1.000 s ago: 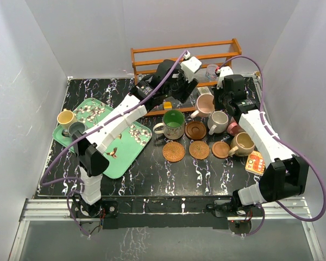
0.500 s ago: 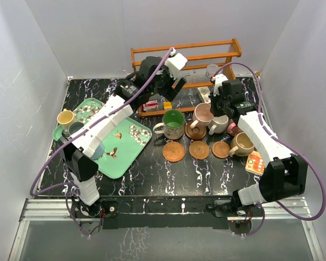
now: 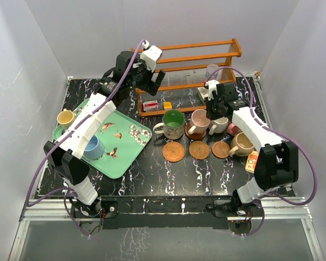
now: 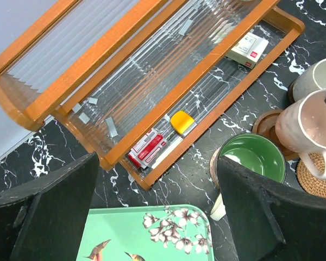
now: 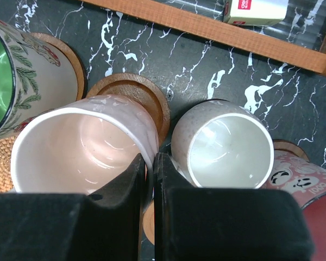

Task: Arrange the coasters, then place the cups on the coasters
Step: Place the cup on the coaster.

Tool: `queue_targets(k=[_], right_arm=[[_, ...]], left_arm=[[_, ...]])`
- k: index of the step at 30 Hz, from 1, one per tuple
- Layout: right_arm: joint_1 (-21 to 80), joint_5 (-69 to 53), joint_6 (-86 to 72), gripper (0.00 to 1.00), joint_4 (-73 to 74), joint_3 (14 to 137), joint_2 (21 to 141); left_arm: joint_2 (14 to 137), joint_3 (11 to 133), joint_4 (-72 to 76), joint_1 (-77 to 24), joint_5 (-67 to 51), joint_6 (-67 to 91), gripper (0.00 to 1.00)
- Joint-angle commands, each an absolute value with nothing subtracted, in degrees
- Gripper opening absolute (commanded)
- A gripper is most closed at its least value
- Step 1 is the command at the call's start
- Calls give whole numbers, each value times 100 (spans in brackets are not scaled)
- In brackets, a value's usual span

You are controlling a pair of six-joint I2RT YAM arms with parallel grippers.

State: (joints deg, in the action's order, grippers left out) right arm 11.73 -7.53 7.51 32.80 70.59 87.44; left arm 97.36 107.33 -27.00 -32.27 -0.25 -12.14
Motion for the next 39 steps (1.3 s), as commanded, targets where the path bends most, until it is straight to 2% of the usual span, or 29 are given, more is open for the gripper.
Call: queue_targets(k=[1, 39], right_arm=[[1160, -956, 773, 0, 2707, 7317, 8769], [1217, -995, 815, 0, 2743, 7747, 9728]], left_arm=[[9270, 10632, -2611, -3053, -325, -1059, 89], [9068, 10424, -2628, -2749, -721, -913, 90]])
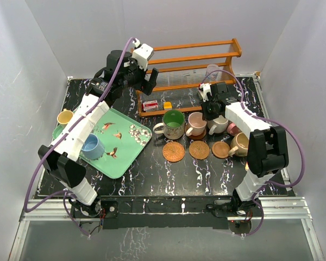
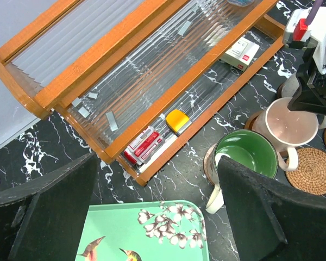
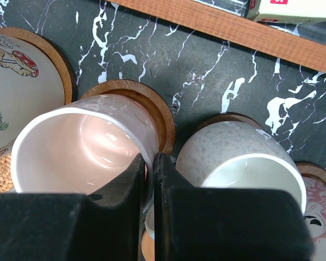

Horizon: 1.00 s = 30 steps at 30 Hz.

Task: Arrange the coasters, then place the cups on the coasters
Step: Place the cup on the coaster.

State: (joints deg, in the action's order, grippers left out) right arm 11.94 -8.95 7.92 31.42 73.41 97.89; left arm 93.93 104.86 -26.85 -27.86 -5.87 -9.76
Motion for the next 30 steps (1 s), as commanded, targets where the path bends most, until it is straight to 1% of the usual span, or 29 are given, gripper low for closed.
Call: queue_targets(k=[1, 30], right_arm=[[1217, -993, 817, 0, 2742, 7744, 9734], [1292, -835, 790, 0, 2712, 7594, 9826]], left_arm=[[9067, 10428, -2628, -2748, -721, -906, 90], [8972, 10320, -2629, -2670, -817, -905, 91]])
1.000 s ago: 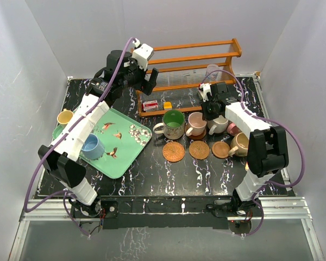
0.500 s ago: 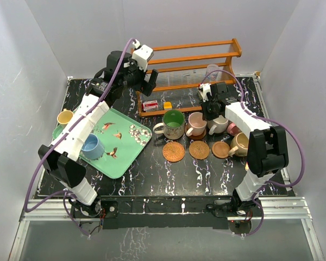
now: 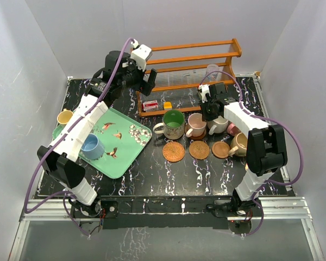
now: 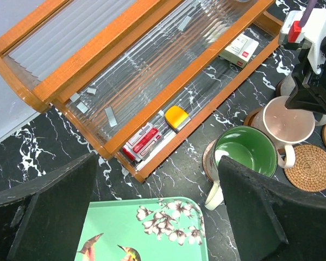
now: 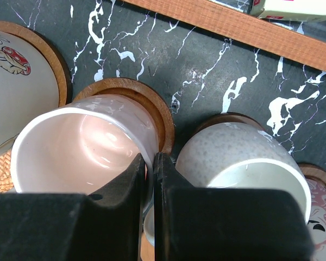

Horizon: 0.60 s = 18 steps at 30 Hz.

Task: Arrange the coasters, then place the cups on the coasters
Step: Place the cup on the coaster.

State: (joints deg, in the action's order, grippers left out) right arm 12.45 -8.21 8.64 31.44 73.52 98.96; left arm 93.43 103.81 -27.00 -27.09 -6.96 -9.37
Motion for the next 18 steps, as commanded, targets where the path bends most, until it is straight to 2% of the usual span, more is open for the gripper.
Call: queue_targets(k=[1, 8, 18], right_arm=[[1291, -827, 791, 0, 2708, 7582, 9833], [1287, -738, 841, 6, 2745, 7549, 9811], [1291, -637, 892, 25, 2791, 7699, 9723]], left_arm=[[8968, 10319, -2634, -2667, -817, -903, 91], [8972, 10310, -2637, -2655, -818, -908, 91], [8898, 10223, -2635, -2619, -764, -972, 92]])
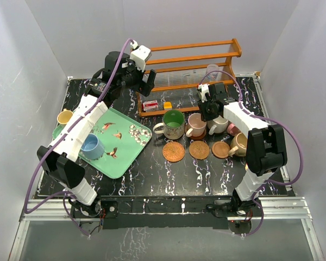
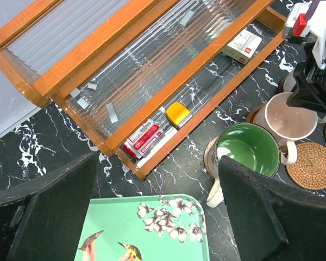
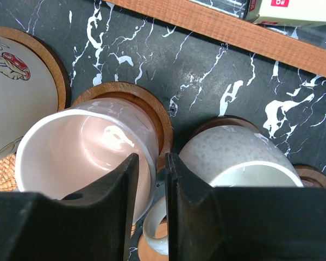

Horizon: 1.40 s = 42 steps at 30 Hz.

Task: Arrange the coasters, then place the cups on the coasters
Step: Place the cup on the coaster, then pick up the cup from the tray.

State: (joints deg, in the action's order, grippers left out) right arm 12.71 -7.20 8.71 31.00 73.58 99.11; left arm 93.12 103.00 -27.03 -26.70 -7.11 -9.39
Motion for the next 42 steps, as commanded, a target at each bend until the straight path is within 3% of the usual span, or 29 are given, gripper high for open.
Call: queue_targets(k=[1, 12, 20, 26, 42], right_arm=[[1292, -627, 896, 27, 2794, 7726, 9709], [1287, -498, 1055, 48, 2851, 7975, 9196], [1292, -1111, 1167, 51, 3210, 8073, 8765], [1286, -1555, 1391, 56, 3597, 7963, 8414], [1291, -2146, 1829, 58, 3929, 7270, 7589]], left_arm=[[8880, 10191, -2630, -2601, -748, -994, 92], [8195, 9366, -3184, -1776, -1047, -1536, 93], [7596, 8633, -4025, -195, -1775, -1614, 94], [7296, 8220, -4566, 460, -1948, -2037, 93], [8345, 8136, -5078, 1768, -2069, -3218, 85]])
